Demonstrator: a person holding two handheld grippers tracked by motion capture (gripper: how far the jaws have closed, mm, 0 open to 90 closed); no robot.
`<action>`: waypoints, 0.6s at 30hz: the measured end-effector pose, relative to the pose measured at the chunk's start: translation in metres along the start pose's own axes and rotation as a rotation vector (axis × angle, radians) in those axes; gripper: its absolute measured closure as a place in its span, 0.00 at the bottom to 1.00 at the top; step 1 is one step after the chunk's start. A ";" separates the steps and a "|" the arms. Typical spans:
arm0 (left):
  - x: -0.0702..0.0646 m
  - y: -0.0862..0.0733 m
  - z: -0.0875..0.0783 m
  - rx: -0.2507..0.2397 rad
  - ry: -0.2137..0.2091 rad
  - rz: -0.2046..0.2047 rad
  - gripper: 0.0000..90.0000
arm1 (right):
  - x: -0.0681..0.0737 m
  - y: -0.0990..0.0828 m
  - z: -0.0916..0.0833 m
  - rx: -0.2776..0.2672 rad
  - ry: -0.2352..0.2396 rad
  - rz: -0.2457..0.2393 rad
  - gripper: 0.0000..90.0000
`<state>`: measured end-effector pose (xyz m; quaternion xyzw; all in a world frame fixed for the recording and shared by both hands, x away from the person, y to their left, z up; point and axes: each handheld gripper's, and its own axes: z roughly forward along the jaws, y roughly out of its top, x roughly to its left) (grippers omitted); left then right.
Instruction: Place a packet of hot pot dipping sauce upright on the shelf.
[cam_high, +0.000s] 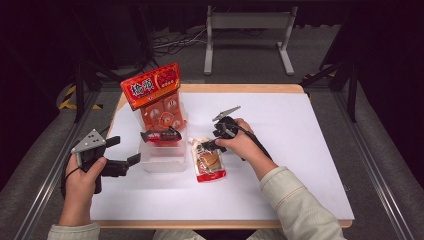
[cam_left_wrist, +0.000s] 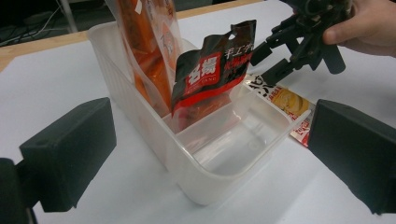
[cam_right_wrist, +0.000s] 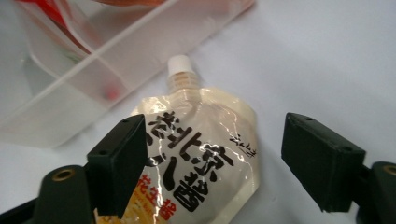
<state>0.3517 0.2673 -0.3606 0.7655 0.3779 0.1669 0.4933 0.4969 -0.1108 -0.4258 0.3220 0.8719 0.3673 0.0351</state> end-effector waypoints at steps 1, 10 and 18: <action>-0.001 0.000 0.000 -0.004 -0.006 0.006 0.02 | 0.000 0.000 0.001 0.006 -0.002 0.007 0.27; -0.001 0.000 0.001 -0.002 -0.007 0.011 0.02 | 0.000 0.001 0.011 0.055 -0.019 -0.001 0.27; -0.003 0.001 0.002 -0.009 -0.010 0.018 0.02 | 0.003 0.001 0.013 0.071 -0.048 -0.042 0.28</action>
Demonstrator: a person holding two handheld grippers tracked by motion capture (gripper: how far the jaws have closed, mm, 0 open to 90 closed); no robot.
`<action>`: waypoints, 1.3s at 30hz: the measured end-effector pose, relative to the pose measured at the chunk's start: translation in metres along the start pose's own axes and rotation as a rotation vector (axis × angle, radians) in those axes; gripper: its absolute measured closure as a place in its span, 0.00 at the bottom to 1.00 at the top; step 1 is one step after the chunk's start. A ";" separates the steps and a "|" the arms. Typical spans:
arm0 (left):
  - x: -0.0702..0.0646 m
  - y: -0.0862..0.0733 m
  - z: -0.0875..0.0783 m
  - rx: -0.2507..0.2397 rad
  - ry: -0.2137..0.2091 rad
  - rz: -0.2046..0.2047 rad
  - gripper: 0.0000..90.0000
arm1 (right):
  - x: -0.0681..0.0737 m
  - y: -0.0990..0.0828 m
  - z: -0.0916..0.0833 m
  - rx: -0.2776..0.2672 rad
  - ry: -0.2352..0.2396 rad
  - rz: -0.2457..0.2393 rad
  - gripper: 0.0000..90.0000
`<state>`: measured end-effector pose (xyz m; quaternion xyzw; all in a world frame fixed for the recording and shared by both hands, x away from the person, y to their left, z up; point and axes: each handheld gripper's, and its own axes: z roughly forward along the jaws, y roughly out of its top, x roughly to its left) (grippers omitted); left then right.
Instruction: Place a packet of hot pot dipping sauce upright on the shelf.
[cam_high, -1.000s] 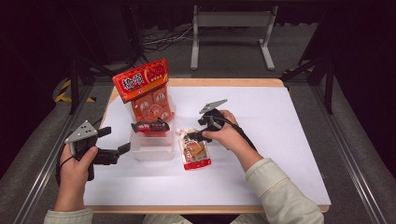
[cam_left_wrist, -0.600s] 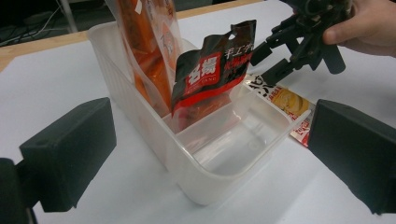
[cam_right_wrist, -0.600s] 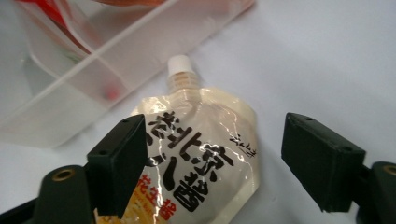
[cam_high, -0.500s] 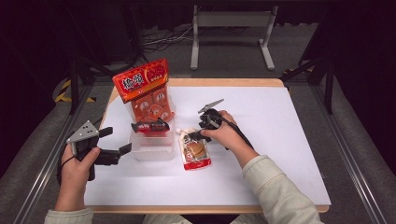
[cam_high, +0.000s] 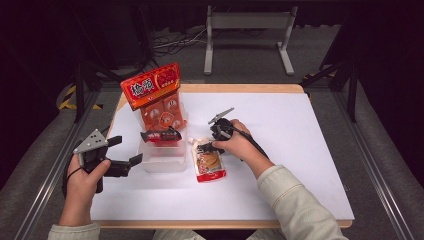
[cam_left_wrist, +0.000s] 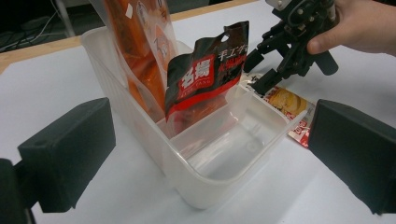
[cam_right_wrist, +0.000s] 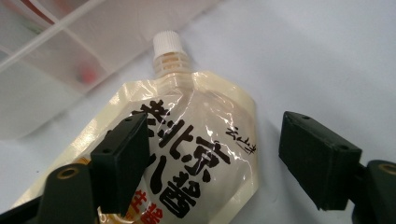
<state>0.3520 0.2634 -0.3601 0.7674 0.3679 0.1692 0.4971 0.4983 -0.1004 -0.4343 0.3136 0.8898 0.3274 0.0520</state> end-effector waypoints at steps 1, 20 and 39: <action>0.000 0.000 0.000 0.000 0.000 0.000 0.02 | 0.000 0.000 0.000 0.000 0.000 0.000 0.28; 0.000 0.000 0.001 -0.003 -0.016 -0.006 0.02 | 0.011 0.002 -0.006 0.051 -0.065 -0.108 0.95; -0.002 0.000 0.004 0.004 -0.021 0.004 0.02 | 0.009 0.003 -0.028 0.001 -0.025 -0.079 1.00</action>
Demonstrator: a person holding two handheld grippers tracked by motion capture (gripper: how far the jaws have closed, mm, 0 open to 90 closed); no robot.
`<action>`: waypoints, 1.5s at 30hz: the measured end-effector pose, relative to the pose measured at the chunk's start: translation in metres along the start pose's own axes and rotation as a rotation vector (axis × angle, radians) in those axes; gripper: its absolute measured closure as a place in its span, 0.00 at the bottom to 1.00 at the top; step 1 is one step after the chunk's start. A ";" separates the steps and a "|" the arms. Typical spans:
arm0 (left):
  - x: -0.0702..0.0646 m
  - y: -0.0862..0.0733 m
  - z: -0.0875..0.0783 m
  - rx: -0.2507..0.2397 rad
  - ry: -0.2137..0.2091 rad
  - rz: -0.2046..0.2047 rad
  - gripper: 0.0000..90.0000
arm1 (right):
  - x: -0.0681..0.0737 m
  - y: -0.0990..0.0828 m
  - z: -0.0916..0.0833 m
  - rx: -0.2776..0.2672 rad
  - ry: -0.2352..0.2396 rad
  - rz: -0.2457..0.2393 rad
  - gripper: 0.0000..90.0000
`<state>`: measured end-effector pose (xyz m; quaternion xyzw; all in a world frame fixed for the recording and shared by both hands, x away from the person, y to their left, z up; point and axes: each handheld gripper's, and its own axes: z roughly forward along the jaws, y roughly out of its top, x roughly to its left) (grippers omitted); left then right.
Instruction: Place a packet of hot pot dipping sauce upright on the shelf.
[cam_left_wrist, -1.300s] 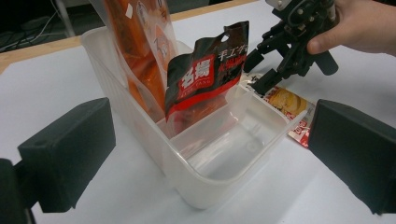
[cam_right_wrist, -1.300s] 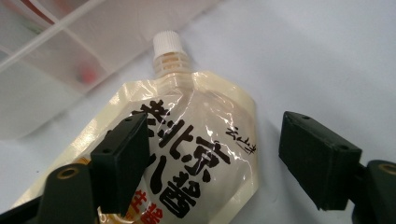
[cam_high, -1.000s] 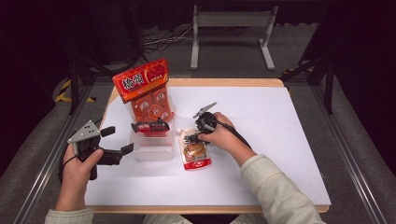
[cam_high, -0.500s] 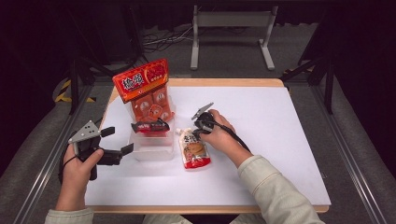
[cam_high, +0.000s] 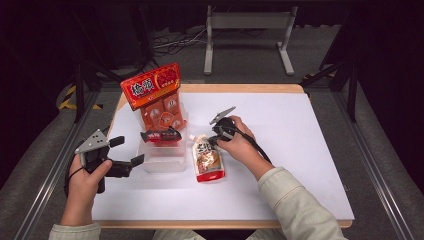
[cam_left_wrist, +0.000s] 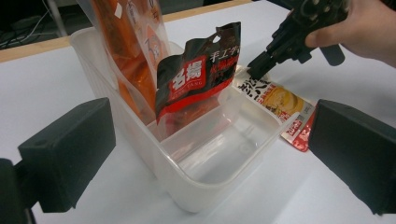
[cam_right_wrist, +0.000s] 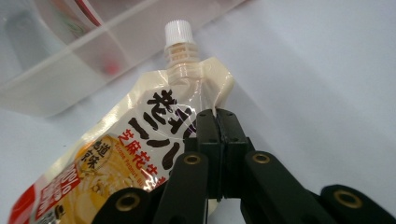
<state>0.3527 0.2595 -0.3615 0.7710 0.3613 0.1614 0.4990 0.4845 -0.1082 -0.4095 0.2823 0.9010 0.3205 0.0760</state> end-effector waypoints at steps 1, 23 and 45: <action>-0.001 0.000 0.000 -0.001 -0.001 -0.006 0.02 | 0.000 0.000 -0.005 -0.012 0.004 0.007 1.00; -0.017 0.008 0.008 -0.098 -0.043 0.039 0.03 | 0.029 -0.003 -0.075 -0.204 0.091 -0.013 1.00; -0.031 0.015 0.014 -0.102 -0.098 0.072 0.05 | 0.054 -0.010 -0.134 -0.350 0.128 -0.106 1.00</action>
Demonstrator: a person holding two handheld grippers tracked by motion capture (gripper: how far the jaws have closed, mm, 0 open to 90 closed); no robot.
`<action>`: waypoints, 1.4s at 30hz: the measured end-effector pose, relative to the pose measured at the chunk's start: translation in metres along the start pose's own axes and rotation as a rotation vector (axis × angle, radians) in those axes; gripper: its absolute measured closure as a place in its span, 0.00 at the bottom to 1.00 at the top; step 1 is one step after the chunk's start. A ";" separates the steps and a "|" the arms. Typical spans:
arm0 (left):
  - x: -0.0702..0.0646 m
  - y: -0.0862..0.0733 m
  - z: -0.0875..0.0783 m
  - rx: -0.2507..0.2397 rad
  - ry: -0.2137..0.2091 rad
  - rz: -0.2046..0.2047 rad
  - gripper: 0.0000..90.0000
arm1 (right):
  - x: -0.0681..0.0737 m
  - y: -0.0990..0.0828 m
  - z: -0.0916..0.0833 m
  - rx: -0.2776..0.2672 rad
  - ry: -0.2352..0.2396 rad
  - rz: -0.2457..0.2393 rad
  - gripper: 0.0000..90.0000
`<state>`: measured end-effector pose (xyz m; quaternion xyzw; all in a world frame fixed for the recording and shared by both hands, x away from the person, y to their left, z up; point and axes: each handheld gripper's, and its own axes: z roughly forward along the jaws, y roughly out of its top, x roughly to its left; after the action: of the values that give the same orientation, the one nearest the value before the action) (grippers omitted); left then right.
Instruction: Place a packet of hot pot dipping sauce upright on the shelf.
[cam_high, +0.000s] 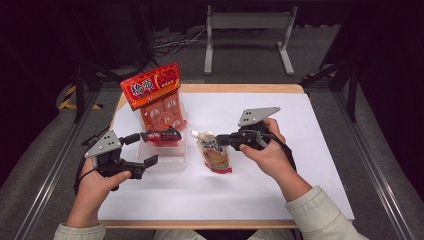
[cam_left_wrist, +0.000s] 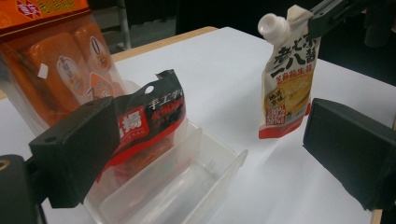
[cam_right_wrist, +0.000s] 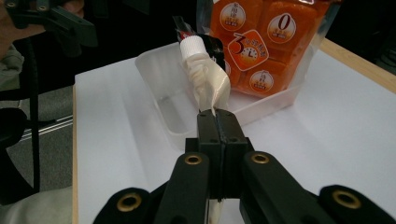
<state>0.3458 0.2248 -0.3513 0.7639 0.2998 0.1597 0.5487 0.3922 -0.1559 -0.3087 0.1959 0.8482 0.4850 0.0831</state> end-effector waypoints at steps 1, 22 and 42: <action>-0.001 0.000 0.001 0.000 -0.006 0.000 0.05 | 0.001 0.001 -0.001 -0.006 0.005 -0.003 1.00; -0.022 0.006 0.016 -0.022 -0.124 0.071 0.11 | 0.027 0.019 -0.009 -0.088 0.116 -0.077 1.00; -0.028 0.003 0.036 -0.115 -0.260 0.068 0.25 | 0.038 0.027 0.011 -0.164 0.175 -0.102 1.00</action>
<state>0.3454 0.1797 -0.3585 0.7551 0.1907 0.0949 0.6200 0.3684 -0.1193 -0.2896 0.1020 0.8187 0.5630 0.0490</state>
